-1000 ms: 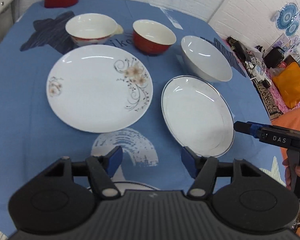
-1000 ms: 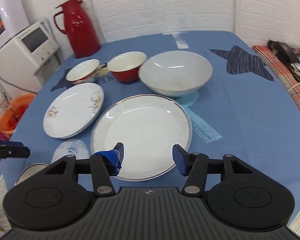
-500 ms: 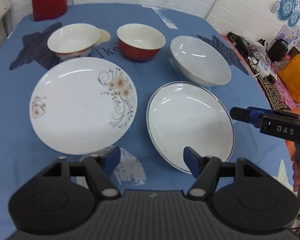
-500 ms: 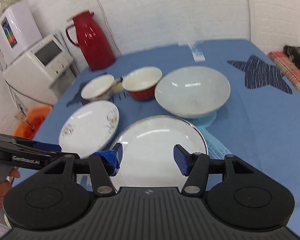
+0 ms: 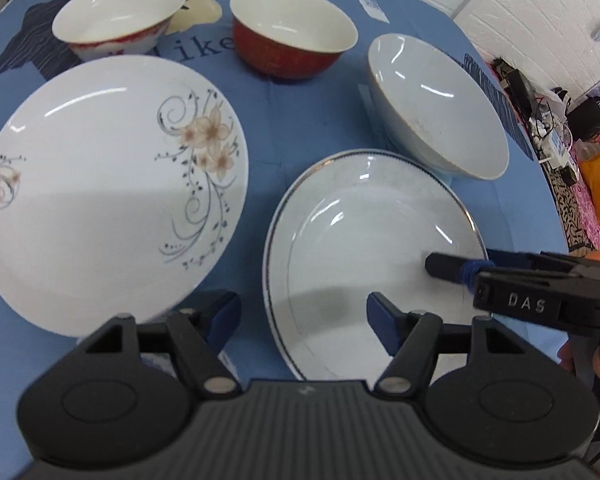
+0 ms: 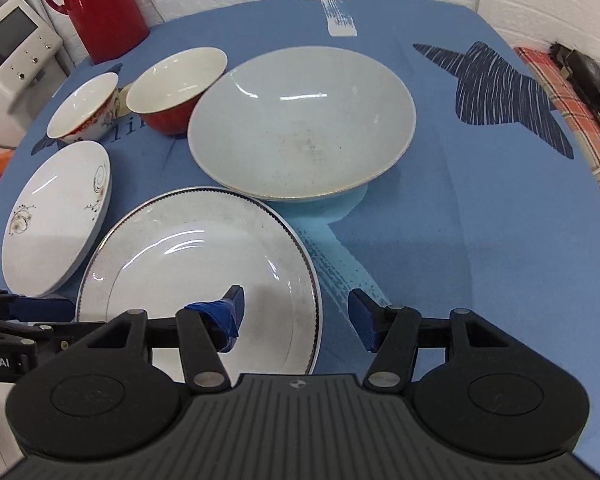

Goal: Organize plates and bowls
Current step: 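Lift the gold-rimmed plate with both grippers and lower it onto the other gold-rimmed plate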

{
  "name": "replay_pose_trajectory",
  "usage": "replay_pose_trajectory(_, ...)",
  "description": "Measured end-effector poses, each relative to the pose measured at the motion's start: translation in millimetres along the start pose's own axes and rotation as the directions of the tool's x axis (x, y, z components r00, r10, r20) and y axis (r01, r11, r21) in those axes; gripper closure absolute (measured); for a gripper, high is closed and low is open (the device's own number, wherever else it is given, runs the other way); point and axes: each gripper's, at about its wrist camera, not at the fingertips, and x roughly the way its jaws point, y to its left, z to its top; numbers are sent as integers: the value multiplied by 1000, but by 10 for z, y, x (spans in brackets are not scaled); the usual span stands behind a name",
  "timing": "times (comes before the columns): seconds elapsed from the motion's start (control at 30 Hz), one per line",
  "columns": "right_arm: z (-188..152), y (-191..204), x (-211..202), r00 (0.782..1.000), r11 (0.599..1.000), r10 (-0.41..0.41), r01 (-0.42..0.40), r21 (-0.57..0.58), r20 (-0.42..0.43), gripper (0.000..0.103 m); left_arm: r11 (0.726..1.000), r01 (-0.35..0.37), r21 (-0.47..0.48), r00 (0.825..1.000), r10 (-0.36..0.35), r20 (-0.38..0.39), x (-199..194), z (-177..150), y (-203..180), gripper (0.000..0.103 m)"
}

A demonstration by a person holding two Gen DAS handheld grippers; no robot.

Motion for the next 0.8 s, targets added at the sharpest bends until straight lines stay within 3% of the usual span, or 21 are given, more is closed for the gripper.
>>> replay_pose_trajectory(0.13, -37, 17, 66, 999, 999, 33, -33, 2, -13, 57, 1000, 0, 28, 1000, 0, -3, 41, 20, -74, 41)
replay_pose_trajectory(0.27, -32, 63, 70, 999, 999, 33, -33, -11, -13, 56, 998, -23, 63, 1000, 22, 2, 54, 8, -120, 67)
replay_pose_trajectory(0.33, -24, 73, 77, 1000, 999, 29, -30, -31, -11, 56, 996, -50, 78, 999, 50, 10, 56, 5, -126, 88)
replay_pose_trajectory(0.37, -29, 75, 74, 999, 998, 40, -41, -43, -4, 61, 995, -55, 80, 998, 54, 12, 54, 9, -109, 91)
replay_pose_trajectory(0.47, -71, 117, 62, 998, 995, 39, -35, -98, 40, 69, 997, -43, 64, 999, 42, 13, 42, 9, -61, 92)
replay_pose_trajectory(0.57, -53, 11, 44, 998, 998, 52, -50, -49, 38, 84, 996, -67, 60, 998, 66, 16, 33, -8, -91, 92)
replay_pose_trajectory(0.7, -110, 37, 8, 998, 998, 59, -59, -8, 19, 83, 998, -53, 28, 999, 53, 3, -28, -24, 19, 92)
replay_pose_trajectory(0.8, -164, 7, -34, 994, 992, 111, -110, 67, -8, 82, 998, -45, 39, 999, 45, 5, -118, -60, 44, 92)
